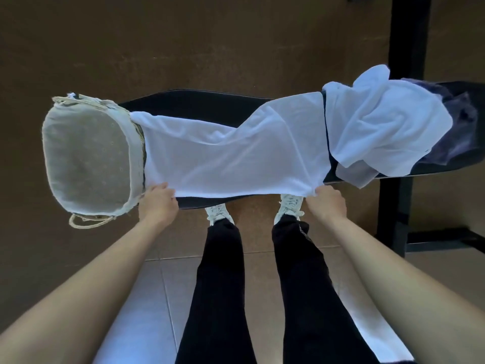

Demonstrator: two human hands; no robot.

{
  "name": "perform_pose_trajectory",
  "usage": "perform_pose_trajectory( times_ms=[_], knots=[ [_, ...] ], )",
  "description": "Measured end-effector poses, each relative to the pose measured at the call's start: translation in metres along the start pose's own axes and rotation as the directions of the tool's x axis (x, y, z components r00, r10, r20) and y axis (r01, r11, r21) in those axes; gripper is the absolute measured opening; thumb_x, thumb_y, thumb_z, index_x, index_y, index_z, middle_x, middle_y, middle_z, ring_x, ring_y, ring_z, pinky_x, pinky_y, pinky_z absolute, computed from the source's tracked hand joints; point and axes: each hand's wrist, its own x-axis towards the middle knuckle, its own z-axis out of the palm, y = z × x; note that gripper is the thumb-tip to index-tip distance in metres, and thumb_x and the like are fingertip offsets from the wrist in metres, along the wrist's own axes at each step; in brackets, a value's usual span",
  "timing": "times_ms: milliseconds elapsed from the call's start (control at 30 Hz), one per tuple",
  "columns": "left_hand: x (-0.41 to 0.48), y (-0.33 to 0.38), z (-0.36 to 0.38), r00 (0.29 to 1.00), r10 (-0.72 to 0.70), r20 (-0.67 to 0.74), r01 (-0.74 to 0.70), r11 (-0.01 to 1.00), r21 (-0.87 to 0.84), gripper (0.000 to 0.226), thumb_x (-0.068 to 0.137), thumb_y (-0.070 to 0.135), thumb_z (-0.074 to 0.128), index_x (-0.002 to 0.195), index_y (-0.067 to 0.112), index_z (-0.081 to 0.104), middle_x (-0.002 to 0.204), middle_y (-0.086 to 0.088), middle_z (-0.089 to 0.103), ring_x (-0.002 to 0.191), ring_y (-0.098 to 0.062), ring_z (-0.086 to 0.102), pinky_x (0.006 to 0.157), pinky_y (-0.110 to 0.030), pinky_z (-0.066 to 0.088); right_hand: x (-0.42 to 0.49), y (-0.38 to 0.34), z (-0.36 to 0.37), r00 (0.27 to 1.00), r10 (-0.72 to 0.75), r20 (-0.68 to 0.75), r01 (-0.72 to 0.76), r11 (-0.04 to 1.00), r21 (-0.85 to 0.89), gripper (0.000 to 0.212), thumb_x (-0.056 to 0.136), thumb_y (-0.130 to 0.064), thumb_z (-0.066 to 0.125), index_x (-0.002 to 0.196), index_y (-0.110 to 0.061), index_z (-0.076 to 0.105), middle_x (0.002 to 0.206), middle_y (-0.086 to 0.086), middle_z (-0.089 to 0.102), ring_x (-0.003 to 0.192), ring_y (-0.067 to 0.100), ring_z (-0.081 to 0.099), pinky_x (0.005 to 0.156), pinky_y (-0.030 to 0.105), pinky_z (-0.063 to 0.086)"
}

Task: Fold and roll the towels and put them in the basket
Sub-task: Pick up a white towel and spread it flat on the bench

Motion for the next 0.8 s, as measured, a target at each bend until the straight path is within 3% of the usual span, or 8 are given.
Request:
perform_pose_trajectory(
  times_ms=[100, 200, 333, 433, 567, 667, 733, 800],
  knots=[
    [0.006, 0.023, -0.012, 0.996, -0.071, -0.047, 0.071, 0.998, -0.001, 0.035, 0.091, 0.037, 0.058, 0.122, 0.029, 0.071, 0.136, -0.002, 0.064, 0.127, -0.033, 0.050, 0.105, -0.048, 0.037, 0.005, -0.015, 0.000, 0.998, -0.033, -0.054, 0.028, 0.995, -0.092, 0.019, 0.088, -0.018, 0.053, 0.095, -0.012, 0.069, 0.107, 0.014, 0.069, 0.102, 0.039, 0.063, 0.078, 0.039, 0.047],
    [0.028, 0.051, -0.028, 0.990, -0.026, -0.138, -0.023, 0.940, -0.339, 0.034, 0.093, 0.032, 0.062, 0.125, 0.022, 0.067, 0.124, -0.001, 0.068, 0.112, -0.026, 0.061, 0.095, -0.040, 0.047, 0.027, -0.050, 0.000, 0.938, -0.308, -0.159, 0.302, 0.951, -0.059, 0.035, 0.095, -0.018, 0.054, 0.127, -0.014, 0.067, 0.118, 0.011, 0.069, 0.108, 0.034, 0.064, 0.089, 0.040, 0.050],
    [0.060, 0.086, -0.052, 0.961, -0.264, -0.081, 0.084, 0.558, -0.826, 0.031, 0.095, 0.030, 0.065, 0.123, 0.024, 0.052, 0.109, 0.000, 0.064, 0.096, -0.021, 0.065, 0.088, -0.041, 0.057, 0.065, -0.111, -0.001, 0.748, -0.626, -0.221, 0.626, 0.776, -0.080, 0.042, 0.094, -0.011, 0.063, 0.136, -0.012, 0.059, 0.134, 0.010, 0.054, 0.086, 0.030, 0.066, 0.079, 0.037, 0.052],
    [0.076, 0.101, -0.057, 0.933, -0.359, -0.027, 0.083, 0.288, -0.954, 0.027, 0.099, 0.024, 0.062, 0.123, 0.029, 0.050, 0.101, 0.000, 0.059, 0.086, -0.019, 0.067, 0.085, -0.034, 0.062, 0.090, -0.155, -0.006, 0.662, -0.705, -0.253, 0.696, 0.704, -0.138, 0.045, 0.095, -0.005, 0.059, 0.139, -0.012, 0.056, 0.142, 0.006, 0.049, 0.083, 0.032, 0.063, 0.074, 0.041, 0.054],
    [0.089, 0.108, -0.059, 0.944, -0.331, -0.007, 0.069, 0.220, -0.973, 0.020, 0.103, 0.017, 0.058, 0.120, 0.021, 0.066, 0.108, -0.002, 0.063, 0.086, -0.014, 0.063, 0.081, -0.024, 0.058, 0.119, -0.181, -0.014, 0.695, -0.713, -0.086, 0.659, 0.681, -0.320, 0.028, 0.098, -0.006, 0.054, 0.123, -0.016, 0.060, 0.123, 0.007, 0.050, 0.082, 0.037, 0.060, 0.072, 0.043, 0.052],
    [0.092, 0.108, -0.069, 0.936, -0.342, -0.079, 0.003, 0.231, -0.973, 0.018, 0.101, 0.017, 0.060, 0.110, 0.018, 0.075, 0.099, 0.004, 0.070, 0.087, -0.012, 0.064, 0.081, -0.024, 0.057, 0.126, -0.183, -0.025, 0.757, -0.651, -0.057, 0.603, 0.730, -0.321, 0.007, 0.100, -0.015, 0.054, 0.102, -0.014, 0.061, 0.107, 0.009, 0.053, 0.089, 0.036, 0.058, 0.078, 0.044, 0.051],
    [0.095, 0.110, -0.085, 0.921, -0.351, -0.168, -0.078, 0.257, -0.963, 0.018, 0.099, 0.017, 0.061, 0.107, 0.018, 0.077, 0.096, 0.006, 0.072, 0.087, -0.011, 0.065, 0.084, -0.028, 0.059, 0.133, -0.181, -0.033, 0.767, -0.616, -0.179, 0.583, 0.786, -0.207, 0.011, 0.099, -0.015, 0.052, 0.099, -0.011, 0.063, 0.105, 0.012, 0.057, 0.092, 0.033, 0.058, 0.082, 0.044, 0.051],
    [0.098, 0.113, -0.102, 0.903, -0.342, -0.259, -0.189, 0.226, -0.956, 0.027, 0.098, 0.017, 0.059, 0.122, 0.017, 0.072, 0.102, 0.006, 0.072, 0.092, -0.010, 0.066, 0.085, -0.027, 0.058, 0.135, -0.178, -0.041, 0.735, -0.548, -0.400, 0.599, 0.801, 0.003, 0.013, 0.098, -0.013, 0.055, 0.107, -0.009, 0.063, 0.109, 0.011, 0.060, 0.088, 0.023, 0.058, 0.083, 0.040, 0.053]
  ],
)
